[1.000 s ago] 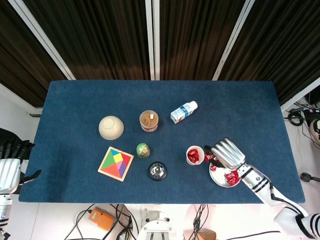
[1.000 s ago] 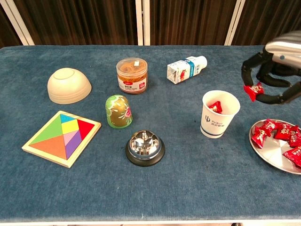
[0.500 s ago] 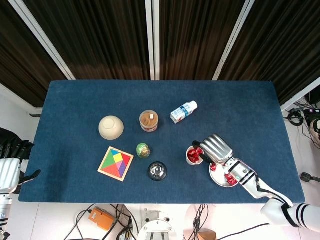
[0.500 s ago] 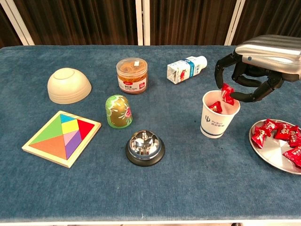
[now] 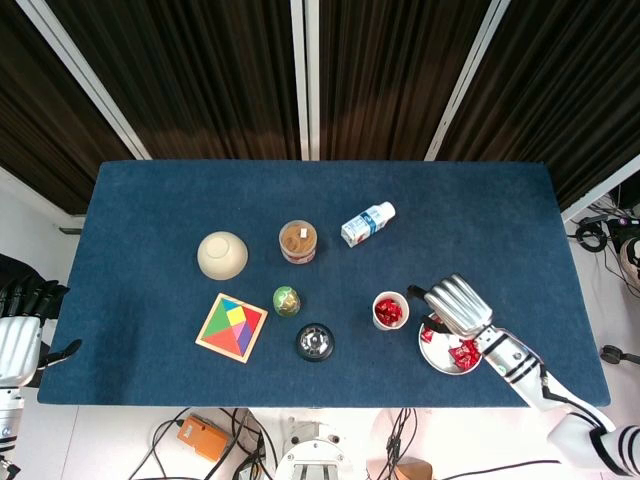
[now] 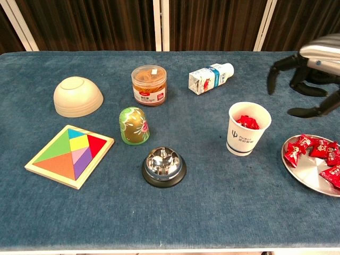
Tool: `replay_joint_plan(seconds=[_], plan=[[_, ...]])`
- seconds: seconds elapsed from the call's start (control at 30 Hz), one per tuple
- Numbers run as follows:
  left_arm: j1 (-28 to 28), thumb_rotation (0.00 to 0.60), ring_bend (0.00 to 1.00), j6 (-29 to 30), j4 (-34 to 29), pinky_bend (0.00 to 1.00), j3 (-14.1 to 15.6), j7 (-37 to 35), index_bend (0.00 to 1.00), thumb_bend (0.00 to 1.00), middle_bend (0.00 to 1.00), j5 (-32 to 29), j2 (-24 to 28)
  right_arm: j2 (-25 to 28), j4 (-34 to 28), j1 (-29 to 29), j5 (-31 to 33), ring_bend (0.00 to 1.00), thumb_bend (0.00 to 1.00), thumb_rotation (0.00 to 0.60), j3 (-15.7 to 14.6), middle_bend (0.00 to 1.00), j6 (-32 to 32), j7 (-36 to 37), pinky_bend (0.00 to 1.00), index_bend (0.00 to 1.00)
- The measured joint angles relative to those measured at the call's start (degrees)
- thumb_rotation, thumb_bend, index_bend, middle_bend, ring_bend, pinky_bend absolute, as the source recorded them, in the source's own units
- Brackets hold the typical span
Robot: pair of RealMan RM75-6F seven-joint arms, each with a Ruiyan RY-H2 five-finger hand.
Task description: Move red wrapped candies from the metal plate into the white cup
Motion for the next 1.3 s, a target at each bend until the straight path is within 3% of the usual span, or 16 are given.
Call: replay_joint_plan(seconds=[0.1,0.27,0.47,0.97,1.3], plan=[[-0.14,0.600,0.01,0.03,-0.20,0.00,-0.02,0.17,0.23,0.01,0.16,0.25,-0.09,0.81,0.94,-1.32,-0.47,1.00,0.43,0.600,-2.45,0.93,-0.59,-0.73,1.00,0.52],[-0.18,0.600,0.01,0.11,-0.58,0.00,0.11,0.63,0.23,0.01,0.16,0.50,-0.14,-0.94,4.98,-1.70,0.13,1.00,0.43,0.600,-3.67,0.93,-4.19,-2.95,1.00,0.52],[0.23,0.600,0.01,0.53,-1.03,0.00,0.15,0.84,0.23,0.01,0.16,0.23,0.20,-4.22,8.98,-1.04,0.06,1.00,0.43,0.600,-4.00,0.93,-6.57,-3.58,1.00,0.52],[0.29,0.600,0.01,0.33,-0.85,0.00,0.22,0.79,0.23,0.01,0.16,0.03,0.10,-6.66,11.41,0.13,-1.14,1.00,0.43,0.600,-4.22,0.93,-7.69,-2.61,1.00,0.53],[0.40,0.600,0.01,0.41,-0.33,0.00,0.30,0.47,0.23,0.01,0.16,0.09,-0.13,-7.94,12.91,0.21,-0.58,1.00,0.46,0.600,-4.67,0.93,-8.65,-2.41,1.00,0.59]])
